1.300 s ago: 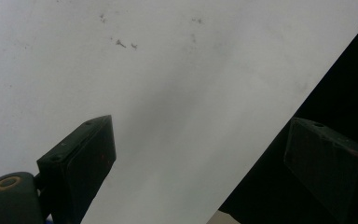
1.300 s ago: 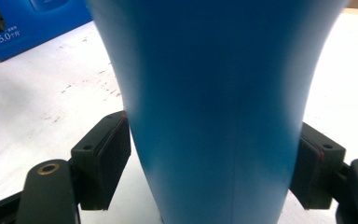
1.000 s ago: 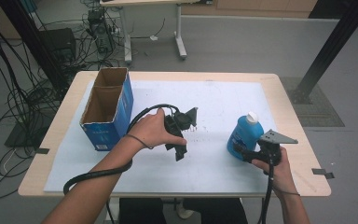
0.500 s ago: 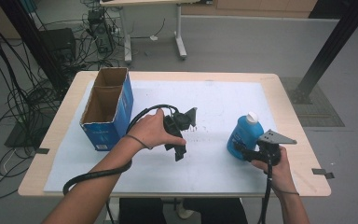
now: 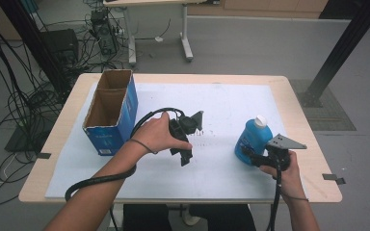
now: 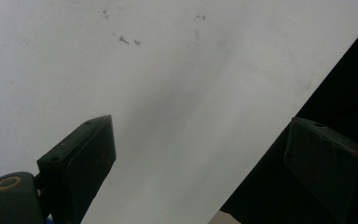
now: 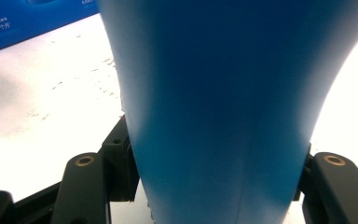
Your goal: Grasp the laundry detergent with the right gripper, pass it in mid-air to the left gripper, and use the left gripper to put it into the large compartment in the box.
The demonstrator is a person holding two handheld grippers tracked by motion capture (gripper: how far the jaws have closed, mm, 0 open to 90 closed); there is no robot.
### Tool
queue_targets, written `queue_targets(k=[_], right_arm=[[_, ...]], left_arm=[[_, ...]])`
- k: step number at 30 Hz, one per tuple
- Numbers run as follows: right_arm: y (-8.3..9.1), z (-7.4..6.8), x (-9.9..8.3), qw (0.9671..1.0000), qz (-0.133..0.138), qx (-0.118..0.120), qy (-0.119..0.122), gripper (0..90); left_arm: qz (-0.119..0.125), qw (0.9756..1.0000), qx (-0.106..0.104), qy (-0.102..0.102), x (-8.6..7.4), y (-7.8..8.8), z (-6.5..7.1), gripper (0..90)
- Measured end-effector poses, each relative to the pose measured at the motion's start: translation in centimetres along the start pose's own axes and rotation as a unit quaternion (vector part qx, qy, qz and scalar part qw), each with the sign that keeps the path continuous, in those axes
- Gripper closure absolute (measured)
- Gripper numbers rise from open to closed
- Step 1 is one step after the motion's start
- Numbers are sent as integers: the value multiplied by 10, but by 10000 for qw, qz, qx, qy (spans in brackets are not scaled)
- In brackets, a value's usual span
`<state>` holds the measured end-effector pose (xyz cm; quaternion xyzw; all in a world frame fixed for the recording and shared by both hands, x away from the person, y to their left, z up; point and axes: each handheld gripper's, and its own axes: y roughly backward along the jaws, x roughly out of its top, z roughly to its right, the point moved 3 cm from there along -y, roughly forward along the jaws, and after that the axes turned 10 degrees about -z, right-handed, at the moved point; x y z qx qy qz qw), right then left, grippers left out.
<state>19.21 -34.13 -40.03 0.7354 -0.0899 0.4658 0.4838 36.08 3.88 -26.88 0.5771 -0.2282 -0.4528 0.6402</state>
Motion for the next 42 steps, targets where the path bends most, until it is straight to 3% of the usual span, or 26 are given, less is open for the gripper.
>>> queue_targets(k=[29, 42], right_arm=[[0, 0, -1, 10000, 21, 7, 22, 406], [0, 0, -2, 10000, 47, 4, 29, 407]], left_arm=[[40, 10000, -15, 18, -2, 0, -1, 92], [72, 10000, 11, 16, -7, 7, -2, 92]])
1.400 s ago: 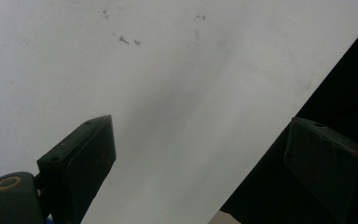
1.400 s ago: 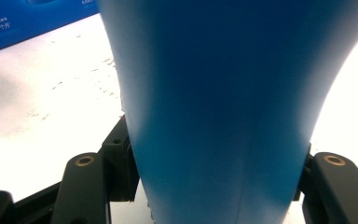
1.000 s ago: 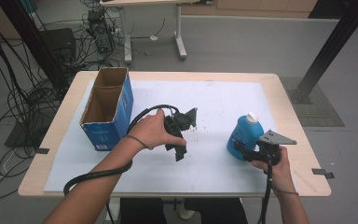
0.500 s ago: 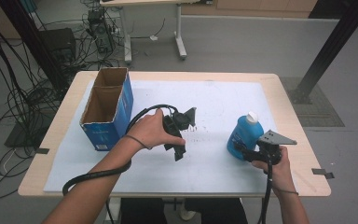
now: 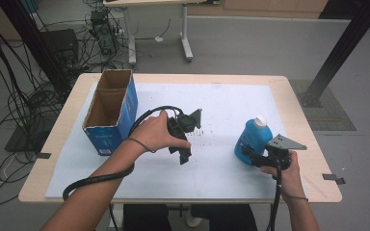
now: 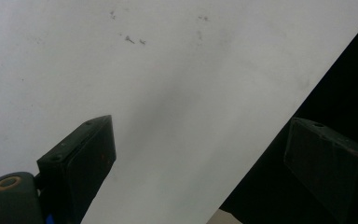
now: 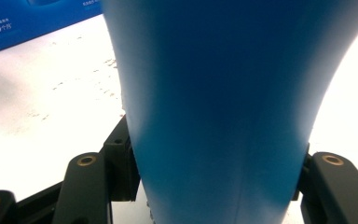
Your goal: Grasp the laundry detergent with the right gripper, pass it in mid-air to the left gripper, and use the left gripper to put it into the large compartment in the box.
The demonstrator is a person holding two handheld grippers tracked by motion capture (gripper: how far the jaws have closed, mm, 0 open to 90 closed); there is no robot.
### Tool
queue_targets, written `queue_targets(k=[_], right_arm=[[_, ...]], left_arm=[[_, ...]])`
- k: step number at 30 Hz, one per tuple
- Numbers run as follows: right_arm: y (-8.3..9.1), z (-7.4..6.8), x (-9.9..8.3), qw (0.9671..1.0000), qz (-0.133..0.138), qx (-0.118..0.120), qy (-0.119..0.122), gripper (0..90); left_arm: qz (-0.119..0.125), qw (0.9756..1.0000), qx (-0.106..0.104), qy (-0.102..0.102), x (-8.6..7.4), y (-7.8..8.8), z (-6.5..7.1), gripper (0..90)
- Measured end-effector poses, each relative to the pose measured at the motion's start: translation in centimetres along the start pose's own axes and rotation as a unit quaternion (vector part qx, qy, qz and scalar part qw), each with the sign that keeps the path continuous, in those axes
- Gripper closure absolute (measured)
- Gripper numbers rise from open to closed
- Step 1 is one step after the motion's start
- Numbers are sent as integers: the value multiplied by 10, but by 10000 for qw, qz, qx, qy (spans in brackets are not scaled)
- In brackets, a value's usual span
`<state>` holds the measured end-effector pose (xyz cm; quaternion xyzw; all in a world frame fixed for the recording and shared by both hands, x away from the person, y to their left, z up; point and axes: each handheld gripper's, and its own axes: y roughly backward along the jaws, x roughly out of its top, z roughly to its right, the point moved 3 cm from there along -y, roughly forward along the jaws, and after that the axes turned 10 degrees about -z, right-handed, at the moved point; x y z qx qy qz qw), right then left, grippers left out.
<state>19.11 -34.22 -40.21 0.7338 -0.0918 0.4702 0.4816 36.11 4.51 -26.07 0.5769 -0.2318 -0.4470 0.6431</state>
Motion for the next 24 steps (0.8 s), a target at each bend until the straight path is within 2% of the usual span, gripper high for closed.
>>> queue_targets(k=[10, 24], right_arm=[[0, 0, 0, 10000, 6, 0, 2, 407], [0, 0, 0, 10000, 3, -5, -6, 407]], left_arm=[[57, 10000, 11, 26, -5, 7, -4, 91], [51, 10000, 4, 41, -5, 6, -6, 91]])
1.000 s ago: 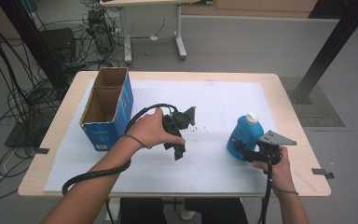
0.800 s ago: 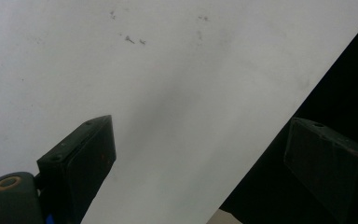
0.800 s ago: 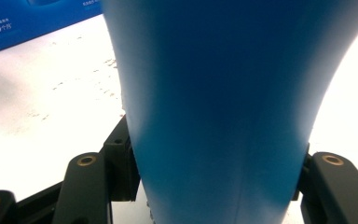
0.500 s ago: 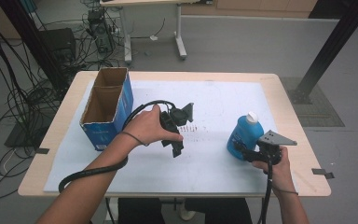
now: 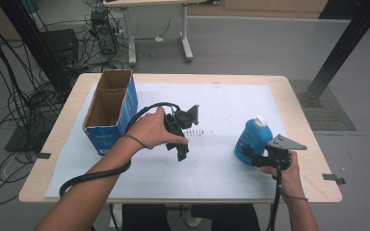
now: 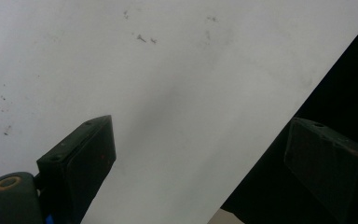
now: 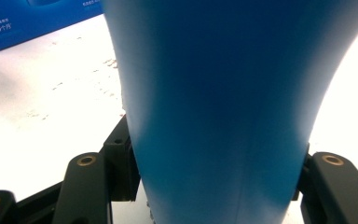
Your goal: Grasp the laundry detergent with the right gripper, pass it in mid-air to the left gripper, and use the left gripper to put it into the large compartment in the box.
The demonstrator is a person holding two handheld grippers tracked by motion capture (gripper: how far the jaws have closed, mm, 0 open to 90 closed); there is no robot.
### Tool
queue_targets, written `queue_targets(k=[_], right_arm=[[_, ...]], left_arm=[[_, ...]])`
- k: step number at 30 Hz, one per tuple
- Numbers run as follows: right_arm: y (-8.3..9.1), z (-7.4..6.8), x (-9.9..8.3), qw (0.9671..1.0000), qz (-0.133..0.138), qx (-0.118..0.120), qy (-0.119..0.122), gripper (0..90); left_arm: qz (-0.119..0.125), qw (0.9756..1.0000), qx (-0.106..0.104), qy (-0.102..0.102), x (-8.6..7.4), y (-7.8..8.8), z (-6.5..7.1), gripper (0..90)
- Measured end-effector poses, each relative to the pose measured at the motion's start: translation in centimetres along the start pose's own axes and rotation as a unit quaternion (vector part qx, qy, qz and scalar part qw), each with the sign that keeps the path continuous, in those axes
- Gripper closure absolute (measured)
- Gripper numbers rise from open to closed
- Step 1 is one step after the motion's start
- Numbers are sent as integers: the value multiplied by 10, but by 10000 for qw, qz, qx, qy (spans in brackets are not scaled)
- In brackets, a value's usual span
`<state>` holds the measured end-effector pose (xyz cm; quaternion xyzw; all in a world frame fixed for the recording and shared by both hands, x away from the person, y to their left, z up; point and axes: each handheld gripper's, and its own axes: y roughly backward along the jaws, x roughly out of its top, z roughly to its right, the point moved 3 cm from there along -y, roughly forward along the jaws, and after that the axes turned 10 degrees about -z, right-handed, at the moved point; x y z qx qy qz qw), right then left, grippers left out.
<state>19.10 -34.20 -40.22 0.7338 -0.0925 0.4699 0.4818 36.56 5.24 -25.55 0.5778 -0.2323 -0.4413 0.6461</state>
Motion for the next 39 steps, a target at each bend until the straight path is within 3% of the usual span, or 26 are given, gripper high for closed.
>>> queue_targets(k=[39], right_arm=[[0, 0, 0, 10000, 5, -2, 6, 407]], left_arm=[[1, 10000, -13, -15, 3, -1, -1, 91]])
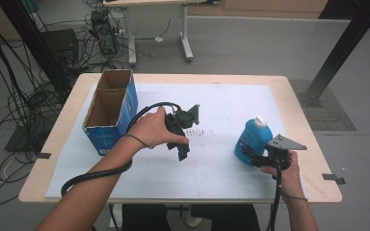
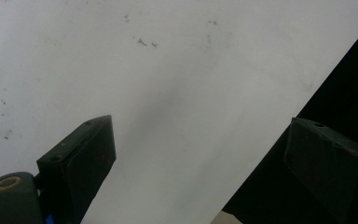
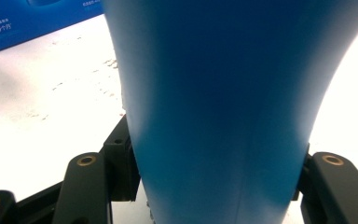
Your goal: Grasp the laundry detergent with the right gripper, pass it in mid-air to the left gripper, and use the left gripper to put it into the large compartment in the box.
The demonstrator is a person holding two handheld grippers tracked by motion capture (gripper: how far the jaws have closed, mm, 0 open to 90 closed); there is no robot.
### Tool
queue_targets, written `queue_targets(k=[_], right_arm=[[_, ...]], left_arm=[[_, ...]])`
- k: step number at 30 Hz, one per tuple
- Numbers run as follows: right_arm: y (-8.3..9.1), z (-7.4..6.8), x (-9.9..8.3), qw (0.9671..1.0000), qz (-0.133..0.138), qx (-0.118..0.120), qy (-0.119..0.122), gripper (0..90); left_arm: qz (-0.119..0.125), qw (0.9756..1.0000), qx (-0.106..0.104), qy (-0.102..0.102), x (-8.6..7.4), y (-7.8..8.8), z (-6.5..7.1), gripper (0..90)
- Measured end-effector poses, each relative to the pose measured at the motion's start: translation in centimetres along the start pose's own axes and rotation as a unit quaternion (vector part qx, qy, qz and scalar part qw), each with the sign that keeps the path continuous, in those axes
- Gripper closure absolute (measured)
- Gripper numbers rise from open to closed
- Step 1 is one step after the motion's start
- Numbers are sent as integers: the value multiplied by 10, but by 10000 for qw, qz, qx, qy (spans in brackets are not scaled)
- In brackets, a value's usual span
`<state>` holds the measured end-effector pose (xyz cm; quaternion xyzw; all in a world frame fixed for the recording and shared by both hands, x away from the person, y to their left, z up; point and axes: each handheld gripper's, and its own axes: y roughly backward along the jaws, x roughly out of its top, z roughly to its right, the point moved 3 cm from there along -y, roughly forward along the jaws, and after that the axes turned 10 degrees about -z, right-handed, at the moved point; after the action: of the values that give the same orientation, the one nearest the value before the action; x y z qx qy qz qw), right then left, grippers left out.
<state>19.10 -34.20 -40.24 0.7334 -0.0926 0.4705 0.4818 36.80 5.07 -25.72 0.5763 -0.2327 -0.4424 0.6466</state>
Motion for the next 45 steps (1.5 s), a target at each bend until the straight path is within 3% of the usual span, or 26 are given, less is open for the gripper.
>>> queue_targets(k=[34, 45], right_arm=[[0, 4, 2, 10000, 2, 64, -51, 416], [5, 8, 15, 9995, 83, 293, 25, 417]], left_arm=[[65, 10000, 49, -53, -6, 13, 0, 90], [201, 9995, 99, -214, -13, 32, 7, 90]])
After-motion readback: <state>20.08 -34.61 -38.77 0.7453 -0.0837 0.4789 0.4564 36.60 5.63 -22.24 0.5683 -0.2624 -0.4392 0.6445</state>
